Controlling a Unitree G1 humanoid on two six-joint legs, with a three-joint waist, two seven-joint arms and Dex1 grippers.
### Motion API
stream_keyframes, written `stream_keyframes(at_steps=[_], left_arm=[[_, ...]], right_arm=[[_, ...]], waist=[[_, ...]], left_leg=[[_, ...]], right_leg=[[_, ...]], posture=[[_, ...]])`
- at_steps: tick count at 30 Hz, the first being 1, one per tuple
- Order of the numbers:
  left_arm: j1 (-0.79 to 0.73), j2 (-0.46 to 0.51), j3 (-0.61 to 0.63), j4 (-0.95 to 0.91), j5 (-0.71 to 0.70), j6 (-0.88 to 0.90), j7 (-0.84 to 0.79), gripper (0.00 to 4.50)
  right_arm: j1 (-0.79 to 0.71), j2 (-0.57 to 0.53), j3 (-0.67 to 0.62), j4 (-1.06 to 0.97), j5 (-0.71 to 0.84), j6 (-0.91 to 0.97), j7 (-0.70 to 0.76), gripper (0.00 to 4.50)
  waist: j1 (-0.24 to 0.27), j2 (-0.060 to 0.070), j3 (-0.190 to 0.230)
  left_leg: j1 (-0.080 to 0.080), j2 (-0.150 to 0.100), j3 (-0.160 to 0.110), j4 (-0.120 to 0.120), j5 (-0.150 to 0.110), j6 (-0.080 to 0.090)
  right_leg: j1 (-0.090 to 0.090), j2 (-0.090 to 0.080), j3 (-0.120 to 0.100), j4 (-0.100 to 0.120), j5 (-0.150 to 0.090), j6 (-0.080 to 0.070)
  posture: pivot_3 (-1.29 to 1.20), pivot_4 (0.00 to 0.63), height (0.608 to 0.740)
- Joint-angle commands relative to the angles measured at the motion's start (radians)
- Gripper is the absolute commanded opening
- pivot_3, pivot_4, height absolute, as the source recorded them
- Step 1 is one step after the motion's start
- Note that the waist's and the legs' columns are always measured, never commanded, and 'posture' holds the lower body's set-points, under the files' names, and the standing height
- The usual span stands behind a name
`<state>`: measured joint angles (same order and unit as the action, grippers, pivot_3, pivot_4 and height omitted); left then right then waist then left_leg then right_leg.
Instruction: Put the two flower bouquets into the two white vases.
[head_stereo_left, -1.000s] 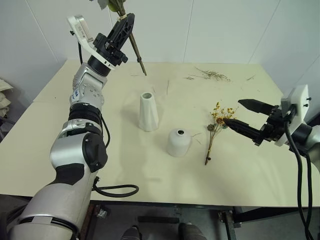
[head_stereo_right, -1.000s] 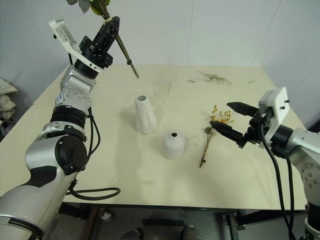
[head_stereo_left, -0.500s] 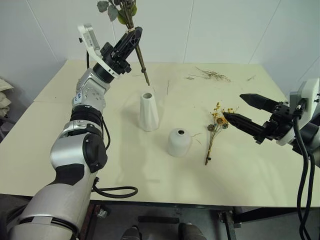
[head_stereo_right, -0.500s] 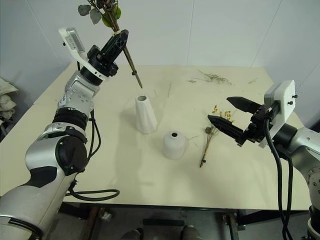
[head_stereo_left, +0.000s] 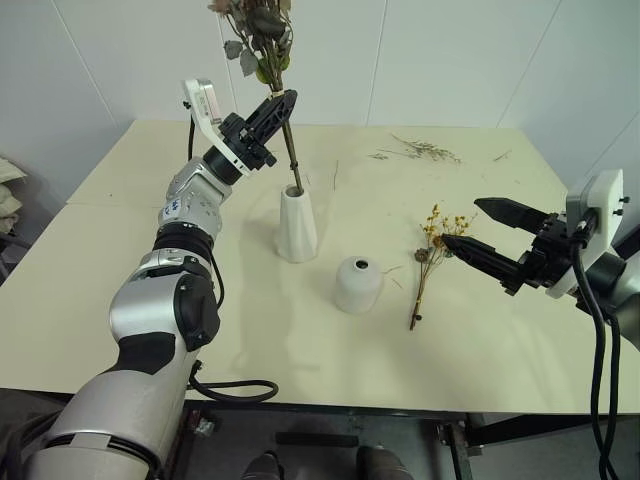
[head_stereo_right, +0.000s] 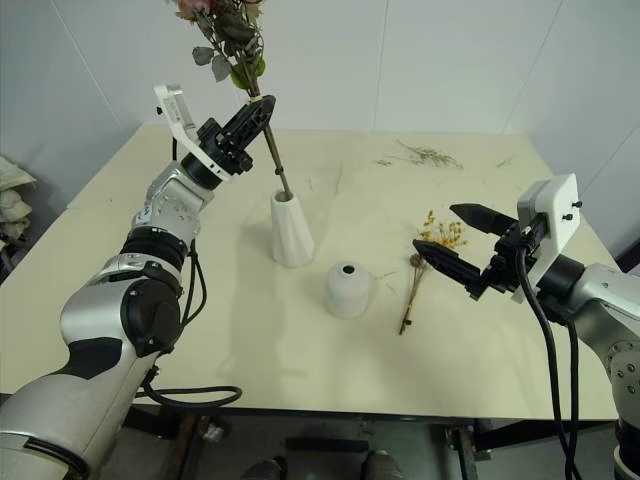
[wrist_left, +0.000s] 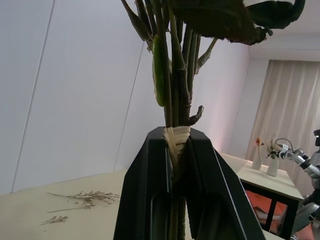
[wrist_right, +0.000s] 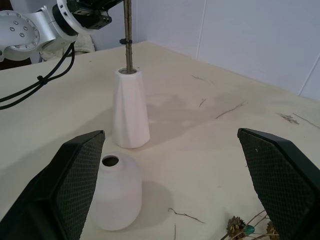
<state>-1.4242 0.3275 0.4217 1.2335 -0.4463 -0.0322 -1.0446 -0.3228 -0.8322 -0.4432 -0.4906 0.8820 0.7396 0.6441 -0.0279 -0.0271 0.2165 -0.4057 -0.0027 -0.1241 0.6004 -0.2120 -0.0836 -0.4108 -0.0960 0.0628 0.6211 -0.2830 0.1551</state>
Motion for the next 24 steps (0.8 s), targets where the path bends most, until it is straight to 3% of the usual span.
stream_keyframes(at_steps=[1, 24], left_arm=[[-0.012, -0.004, 0.001, -0.009, 0.01, -0.036, 0.012, 0.08], [0.005, -0.003, -0.013, -0.005, 0.043, -0.056, 0.029, 0.08]], right_arm=[[0.009, -0.004, -0.03, -0.031, -0.002, -0.031, -0.008, 4.5], [0.025, -0.008, -0.018, -0.029, -0.021, -0.057, -0.004, 4.5]], waist=[[0.001, 0.0, 0.0], [0.001, 0.0, 0.0]], left_leg=[[0.0, 0.0, 0.0, 0.0, 0.0, 0.0], [0.0, 0.0, 0.0, 0.0, 0.0, 0.0]], right_leg=[[0.0, 0.0, 0.0, 0.0, 0.0, 0.0], [0.0, 0.0, 0.0, 0.0, 0.0, 0.0]], posture=[[0.0, 0.15, 0.74], [0.0, 0.15, 0.74]])
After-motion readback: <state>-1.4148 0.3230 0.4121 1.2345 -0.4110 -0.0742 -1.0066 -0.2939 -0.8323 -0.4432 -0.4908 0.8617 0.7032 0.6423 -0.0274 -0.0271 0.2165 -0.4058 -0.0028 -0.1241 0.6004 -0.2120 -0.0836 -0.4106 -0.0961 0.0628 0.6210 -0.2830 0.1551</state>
